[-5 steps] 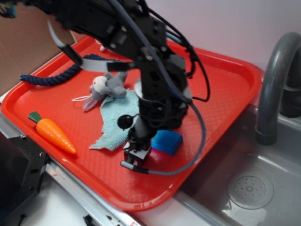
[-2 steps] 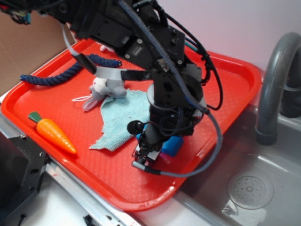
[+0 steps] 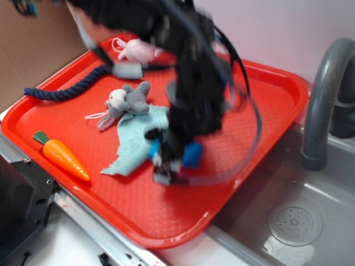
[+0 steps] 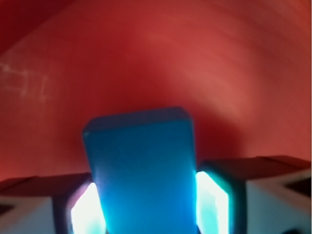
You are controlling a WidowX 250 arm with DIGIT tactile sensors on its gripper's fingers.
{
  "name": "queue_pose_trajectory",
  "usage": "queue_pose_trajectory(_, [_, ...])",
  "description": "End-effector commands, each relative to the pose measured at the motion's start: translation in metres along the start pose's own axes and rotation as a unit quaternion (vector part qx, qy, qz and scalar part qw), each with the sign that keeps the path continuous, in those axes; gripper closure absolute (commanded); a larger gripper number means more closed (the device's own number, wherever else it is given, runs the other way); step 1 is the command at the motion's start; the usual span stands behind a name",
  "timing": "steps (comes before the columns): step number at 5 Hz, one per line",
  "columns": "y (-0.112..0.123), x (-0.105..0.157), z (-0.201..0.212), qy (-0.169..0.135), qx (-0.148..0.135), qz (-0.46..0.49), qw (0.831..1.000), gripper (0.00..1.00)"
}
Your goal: Grab the blue block.
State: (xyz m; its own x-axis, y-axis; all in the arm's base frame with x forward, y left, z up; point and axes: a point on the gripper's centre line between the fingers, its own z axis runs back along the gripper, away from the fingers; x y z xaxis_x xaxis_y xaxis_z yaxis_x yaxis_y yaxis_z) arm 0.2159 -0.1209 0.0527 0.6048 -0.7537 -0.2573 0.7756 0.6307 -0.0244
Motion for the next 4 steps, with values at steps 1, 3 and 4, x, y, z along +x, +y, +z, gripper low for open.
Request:
queue_pose_trajectory(1, [-0.002, -0.049, 0.086, -0.126, -0.016, 0.224, 0.966, 1.00])
queue_pose_trajectory(3, [0.003, -0.101, 0.123, -0.146, 0.026, 0.373, 0.916, 1.00])
queue_pose_trajectory(4, [0.005, -0.100, 0.118, -0.132, 0.034, 0.374, 0.918, 1.00])
